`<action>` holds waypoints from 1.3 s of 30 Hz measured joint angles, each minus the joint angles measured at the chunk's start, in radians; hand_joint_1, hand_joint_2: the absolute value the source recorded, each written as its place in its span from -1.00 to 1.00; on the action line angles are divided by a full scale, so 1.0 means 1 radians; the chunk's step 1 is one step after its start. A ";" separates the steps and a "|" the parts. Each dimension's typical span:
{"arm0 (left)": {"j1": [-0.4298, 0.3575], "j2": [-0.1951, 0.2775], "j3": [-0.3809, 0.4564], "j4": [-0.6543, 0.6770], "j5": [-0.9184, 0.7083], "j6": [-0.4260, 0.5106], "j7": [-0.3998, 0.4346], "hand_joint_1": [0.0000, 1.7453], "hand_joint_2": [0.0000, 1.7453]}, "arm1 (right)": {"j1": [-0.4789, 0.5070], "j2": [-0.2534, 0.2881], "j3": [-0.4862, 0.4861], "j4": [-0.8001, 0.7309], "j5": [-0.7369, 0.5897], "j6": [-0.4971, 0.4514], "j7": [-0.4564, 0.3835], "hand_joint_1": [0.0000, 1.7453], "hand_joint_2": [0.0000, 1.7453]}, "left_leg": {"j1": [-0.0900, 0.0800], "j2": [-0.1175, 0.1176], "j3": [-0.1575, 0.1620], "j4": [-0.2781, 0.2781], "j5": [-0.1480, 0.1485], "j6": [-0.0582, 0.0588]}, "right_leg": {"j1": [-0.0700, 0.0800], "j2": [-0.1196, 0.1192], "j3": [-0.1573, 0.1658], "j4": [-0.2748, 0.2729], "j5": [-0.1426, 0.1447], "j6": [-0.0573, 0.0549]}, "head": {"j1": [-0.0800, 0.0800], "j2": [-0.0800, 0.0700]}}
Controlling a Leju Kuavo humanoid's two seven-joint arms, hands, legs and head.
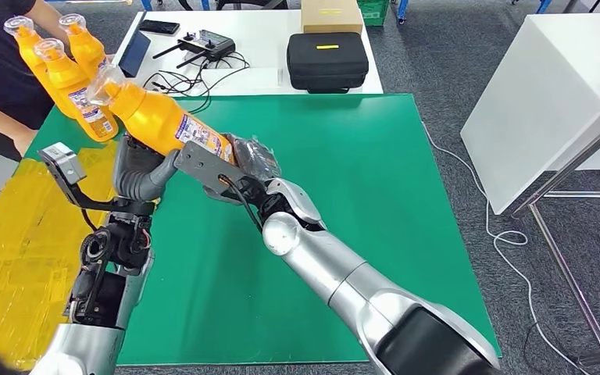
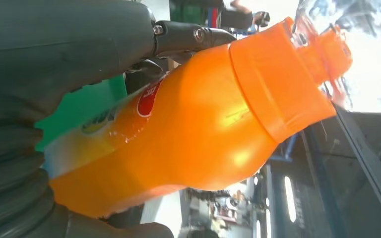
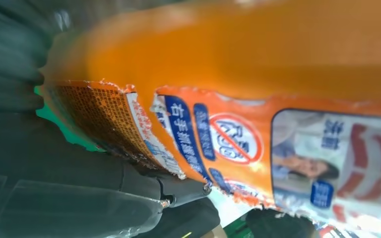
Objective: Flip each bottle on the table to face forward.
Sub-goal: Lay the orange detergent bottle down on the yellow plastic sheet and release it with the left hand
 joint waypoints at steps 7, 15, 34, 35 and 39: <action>0.007 -0.003 -0.015 0.000 0.093 -0.077 0.051 -1.00 1.00 | -0.003 -0.004 0.033 0.009 0.002 -0.003 0.017 1.00 1.00 | 0.000 0.000 0.000 0.000 0.000 0.000 | 0.000 0.000 0.000 0.000 0.000 0.000 | 0.000 0.000; 0.054 0.001 -0.040 -0.022 0.149 -0.084 0.083 -1.00 1.00 | 0.004 -0.013 0.088 0.006 -0.023 0.000 0.022 1.00 1.00 | 0.000 0.000 0.000 0.000 0.000 0.000 | 0.000 0.000 0.000 0.000 0.000 0.000 | 0.000 0.000; 0.211 0.099 -0.066 -0.118 0.187 -0.063 0.044 -1.00 1.00 | 0.039 -0.023 0.433 -0.155 -0.177 -0.006 0.087 1.00 1.00 | 0.001 0.001 0.000 0.000 0.000 0.000 | 0.000 0.000 0.000 0.000 0.000 0.000 | 0.000 0.000; 0.219 0.103 -0.066 -0.127 0.187 -0.061 0.044 -1.00 1.00 | 0.039 -0.023 0.441 -0.158 -0.178 -0.006 0.088 1.00 1.00 | 0.001 0.001 0.000 0.000 0.000 0.000 | 0.000 0.000 0.000 0.000 0.000 0.000 | 0.000 0.000; 0.240 0.113 -0.066 -0.155 0.187 -0.058 0.044 0.26 1.00 | 0.039 -0.024 0.462 -0.167 -0.180 -0.006 0.090 1.00 1.00 | 0.001 0.001 0.000 0.000 0.000 0.000 | 0.000 0.000 0.000 0.000 0.000 0.000 | 0.000 0.000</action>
